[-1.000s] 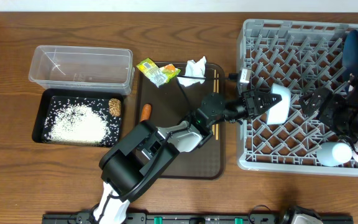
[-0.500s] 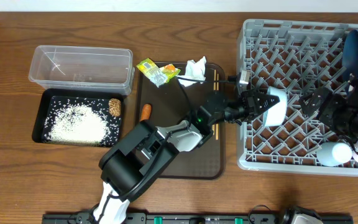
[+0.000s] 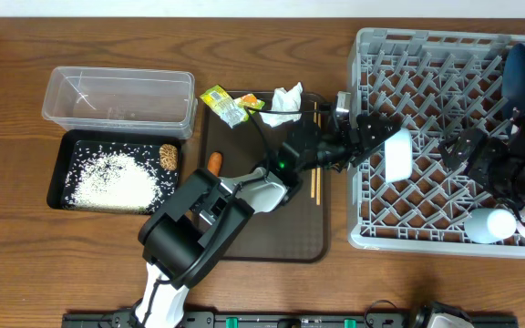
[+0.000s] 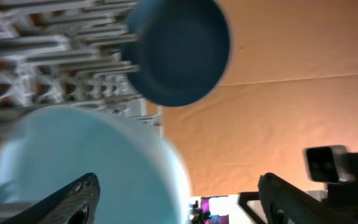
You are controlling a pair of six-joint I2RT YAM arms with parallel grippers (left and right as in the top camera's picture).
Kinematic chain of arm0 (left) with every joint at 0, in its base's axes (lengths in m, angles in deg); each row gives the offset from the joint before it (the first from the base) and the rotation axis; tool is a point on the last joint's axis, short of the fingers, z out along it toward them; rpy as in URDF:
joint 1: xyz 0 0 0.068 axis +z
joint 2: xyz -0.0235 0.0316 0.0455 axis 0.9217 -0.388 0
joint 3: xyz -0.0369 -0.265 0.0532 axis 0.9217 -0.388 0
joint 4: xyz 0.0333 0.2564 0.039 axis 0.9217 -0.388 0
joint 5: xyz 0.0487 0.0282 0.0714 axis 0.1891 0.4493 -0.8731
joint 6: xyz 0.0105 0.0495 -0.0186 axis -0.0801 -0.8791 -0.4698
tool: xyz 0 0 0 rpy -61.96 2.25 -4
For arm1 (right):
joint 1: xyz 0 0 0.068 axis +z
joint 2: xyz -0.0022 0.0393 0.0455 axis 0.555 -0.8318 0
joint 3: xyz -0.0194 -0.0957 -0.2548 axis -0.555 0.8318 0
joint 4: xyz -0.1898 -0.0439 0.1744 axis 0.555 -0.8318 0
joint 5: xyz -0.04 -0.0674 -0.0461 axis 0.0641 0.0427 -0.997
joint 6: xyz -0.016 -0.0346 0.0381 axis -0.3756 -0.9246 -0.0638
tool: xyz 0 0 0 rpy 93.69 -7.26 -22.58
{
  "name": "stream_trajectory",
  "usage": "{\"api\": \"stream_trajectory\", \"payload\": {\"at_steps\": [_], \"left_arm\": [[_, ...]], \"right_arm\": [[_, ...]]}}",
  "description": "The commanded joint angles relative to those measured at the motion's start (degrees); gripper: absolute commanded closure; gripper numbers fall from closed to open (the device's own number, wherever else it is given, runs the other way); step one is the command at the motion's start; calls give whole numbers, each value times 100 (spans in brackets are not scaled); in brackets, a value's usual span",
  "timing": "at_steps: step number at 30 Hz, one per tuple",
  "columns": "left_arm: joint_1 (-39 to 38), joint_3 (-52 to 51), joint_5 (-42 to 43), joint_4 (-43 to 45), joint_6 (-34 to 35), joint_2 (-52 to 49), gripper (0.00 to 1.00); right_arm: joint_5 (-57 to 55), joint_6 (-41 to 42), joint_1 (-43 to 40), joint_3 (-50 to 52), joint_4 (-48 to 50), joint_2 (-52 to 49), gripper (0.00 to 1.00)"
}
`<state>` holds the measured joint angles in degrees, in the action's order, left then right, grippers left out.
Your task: Sort waste into correct bins and load items into the dishwasher rack
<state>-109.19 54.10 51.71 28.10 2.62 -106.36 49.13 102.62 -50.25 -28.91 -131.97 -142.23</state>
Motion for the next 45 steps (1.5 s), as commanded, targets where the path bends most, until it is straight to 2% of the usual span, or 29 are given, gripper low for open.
{"api": "stream_trajectory", "payload": {"at_steps": [1, 4, 10, 15, 20, 23, 26, 29, 33, 35, 39, 42, 45], "left_arm": [[227, 146, 330, -278, -271, -76, 15], [437, 146, 568, -341, -382, -76, 13], [894, 146, 1139, -175, -396, -74, 1], [1314, 149, 1679, 612, -398, -20, 2], [2006, 153, 2264, 669, -450, 352, 2], [2452, 153, 2428, 409, -634, 782, 2], [2868, 160, 2409, -629, -1268, 1456, 2], [3193, 203, 2096, -2426, -2435, 2247, 2], [3484, 332, 667, -5757, -4511, 3390, 2], [3499, 341, -299, -6909, -5324, 3801, 2], [3442, 339, -1799, -8478, -6557, 4218, 2], [3445, 323, -1939, -9254, -7176, 4201, 2], [3425, 236, -1941, -10026, -7324, 4009, 2]], "right_arm": [[22, 9, -48, -57, -4, 4, 1], [20, -31, -48, -57, -4, 4, 1], [22, -31, -48, -57, -4, 4, 1], [55, -188, -44, -59, 0, 4, 1], [1003, -887, -26, -59, 2, 7, 1], [1635, -1012, -7, -59, 13, 4, 1], [1950, -1045, 186, -59, 127, 7, 1], [1976, -925, 577, -59, 337, 4, 2], [1687, -531, 1351, -59, 730, -2, 1], [1137, -212, 1759, -59, 896, -9, 1], [109, 98, 2306, -59, 1051, -20, 1], [-157, 188, 2450, -57, 1117, -20, 1], [-155, 188, 2444, -57, 1158, -20, 1]]}}
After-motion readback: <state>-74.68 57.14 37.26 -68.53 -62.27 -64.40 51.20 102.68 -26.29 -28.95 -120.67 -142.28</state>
